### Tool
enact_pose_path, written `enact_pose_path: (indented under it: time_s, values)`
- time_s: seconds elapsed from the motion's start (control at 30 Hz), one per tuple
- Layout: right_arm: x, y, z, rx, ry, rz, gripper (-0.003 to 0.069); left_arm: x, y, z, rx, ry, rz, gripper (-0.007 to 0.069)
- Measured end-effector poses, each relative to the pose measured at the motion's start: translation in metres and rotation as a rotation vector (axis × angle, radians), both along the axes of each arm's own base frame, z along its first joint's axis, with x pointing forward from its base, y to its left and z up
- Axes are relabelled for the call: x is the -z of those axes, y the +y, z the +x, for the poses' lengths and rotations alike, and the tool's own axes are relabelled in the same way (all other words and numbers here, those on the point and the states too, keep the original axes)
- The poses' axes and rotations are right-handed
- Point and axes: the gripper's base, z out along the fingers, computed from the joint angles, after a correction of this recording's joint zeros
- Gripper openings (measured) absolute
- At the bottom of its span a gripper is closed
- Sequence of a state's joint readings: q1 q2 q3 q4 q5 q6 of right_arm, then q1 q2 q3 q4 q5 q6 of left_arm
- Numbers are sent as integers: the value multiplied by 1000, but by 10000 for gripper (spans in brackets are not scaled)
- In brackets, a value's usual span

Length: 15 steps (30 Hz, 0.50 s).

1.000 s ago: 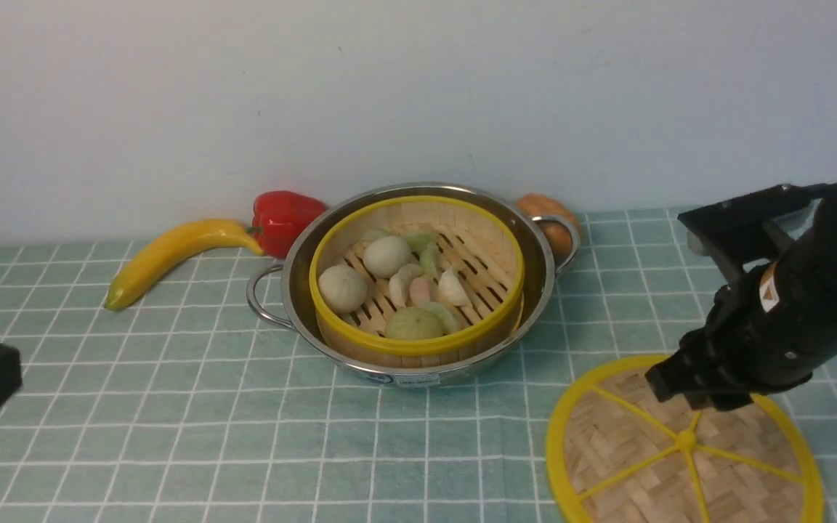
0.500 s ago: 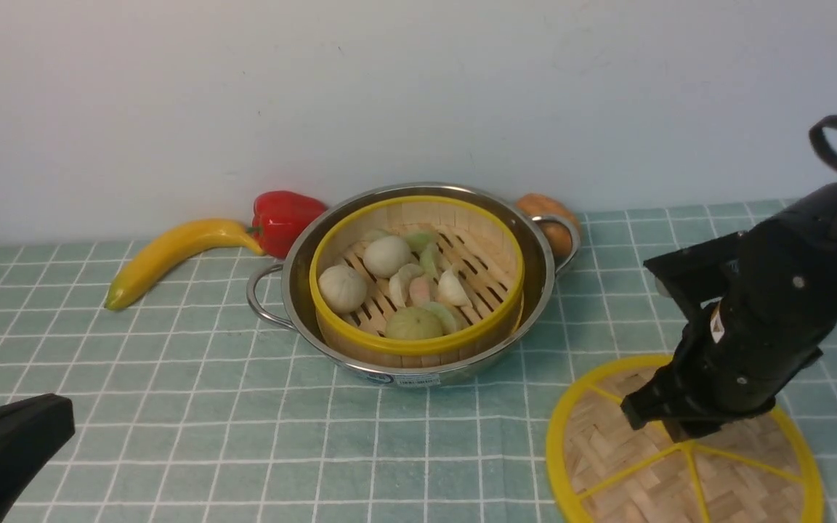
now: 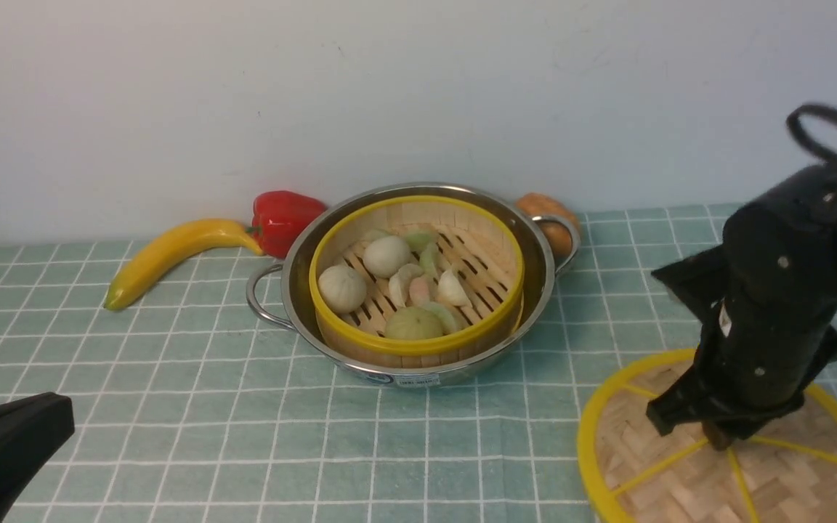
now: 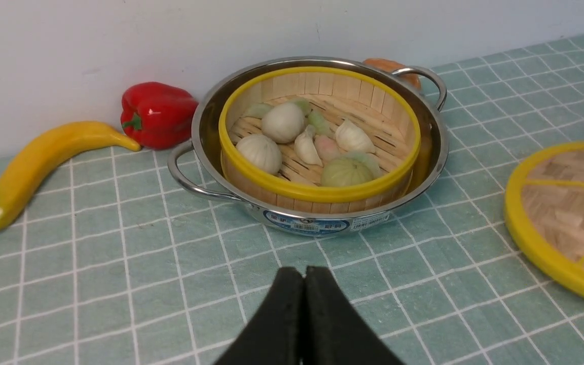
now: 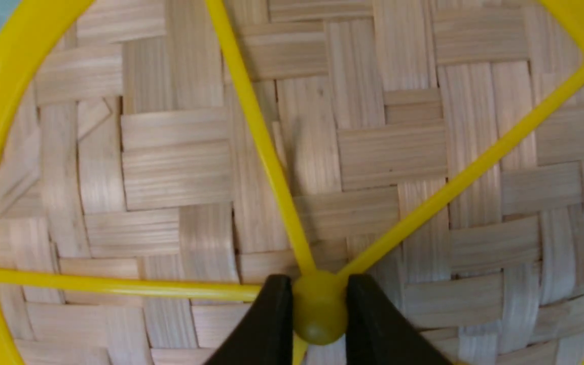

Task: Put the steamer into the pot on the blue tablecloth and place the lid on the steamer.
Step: 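Move the gripper down to the bamboo steamer lid and grasp its center knob, then place the bamboo steamer lid onto the steamer basket in the pot with the right gripper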

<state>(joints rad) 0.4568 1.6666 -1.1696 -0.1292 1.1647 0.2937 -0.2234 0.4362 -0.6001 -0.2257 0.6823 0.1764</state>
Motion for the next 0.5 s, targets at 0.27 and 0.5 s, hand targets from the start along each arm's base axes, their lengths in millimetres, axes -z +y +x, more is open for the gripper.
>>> enact_pose_path:
  time_s: [0.27, 0.5]
  values:
    - [-119, 30, 40, -66, -302, 246, 146, 0, 0, 0, 0, 0, 0, -18]
    - [-119, 79, 116, -93, -382, 369, 146, 0, 1, 0, -5, -4, 19, -18]
